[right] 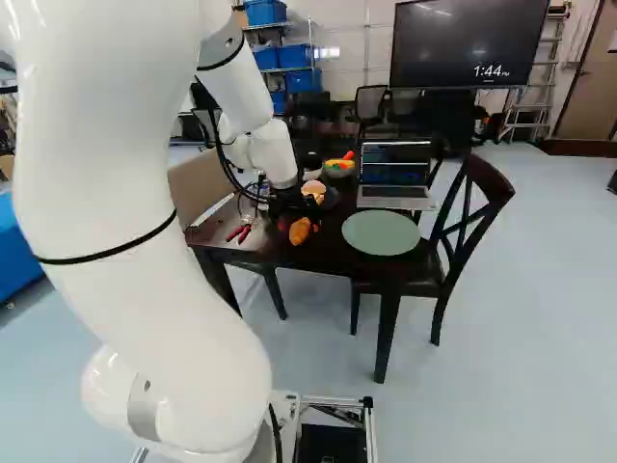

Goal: Move the croissant to the empty plate

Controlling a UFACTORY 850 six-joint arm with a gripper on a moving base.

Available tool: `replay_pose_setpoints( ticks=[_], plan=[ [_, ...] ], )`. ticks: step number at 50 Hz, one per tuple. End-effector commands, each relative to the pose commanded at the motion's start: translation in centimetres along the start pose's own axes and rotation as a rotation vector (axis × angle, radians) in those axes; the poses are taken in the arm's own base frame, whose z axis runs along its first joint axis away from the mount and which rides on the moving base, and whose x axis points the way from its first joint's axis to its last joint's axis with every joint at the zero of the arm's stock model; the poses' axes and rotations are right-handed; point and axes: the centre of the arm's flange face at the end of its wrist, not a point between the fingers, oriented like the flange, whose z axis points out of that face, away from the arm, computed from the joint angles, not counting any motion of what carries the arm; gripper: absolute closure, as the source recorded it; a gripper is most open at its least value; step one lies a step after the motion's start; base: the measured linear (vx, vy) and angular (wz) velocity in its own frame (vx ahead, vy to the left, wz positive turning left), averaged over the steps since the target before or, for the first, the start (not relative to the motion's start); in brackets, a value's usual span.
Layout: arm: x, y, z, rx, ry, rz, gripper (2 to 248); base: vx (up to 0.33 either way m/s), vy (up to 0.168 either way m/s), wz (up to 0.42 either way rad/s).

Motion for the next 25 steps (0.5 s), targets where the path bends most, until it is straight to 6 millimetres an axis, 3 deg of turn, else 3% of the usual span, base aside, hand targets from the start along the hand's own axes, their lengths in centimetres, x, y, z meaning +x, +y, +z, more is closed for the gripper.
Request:
replay_pose_setpoints(
  ticks=[10, 11, 15, 16, 20, 21, 25],
  plan=[
    [0.00, 0.00, 0.00, 0.000, 0.000, 0.000, 65, 0.000, 0.000, 0.000],
    [0.00, 0.00, 0.00, 0.000, 0.000, 0.000, 77, 0.000, 0.000, 0.000],
    [0.00, 0.00, 0.00, 0.000, 0.000, 0.000, 77, 0.000, 0.000, 0.000],
    [0.00, 0.00, 0.00, 0.000, 0.000, 0.000, 90, 0.000, 0.000, 0.000],
    [0.00, 0.00, 0.00, 0.000, 0.000, 0.000, 90, 0.000, 0.000, 0.000],
    [0.00, 0.00, 0.00, 0.000, 0.000, 0.000, 102, 0.000, 0.000, 0.000],
    [0.00, 0.00, 0.00, 0.000, 0.000, 0.000, 102, 0.000, 0.000, 0.000]
  ],
)
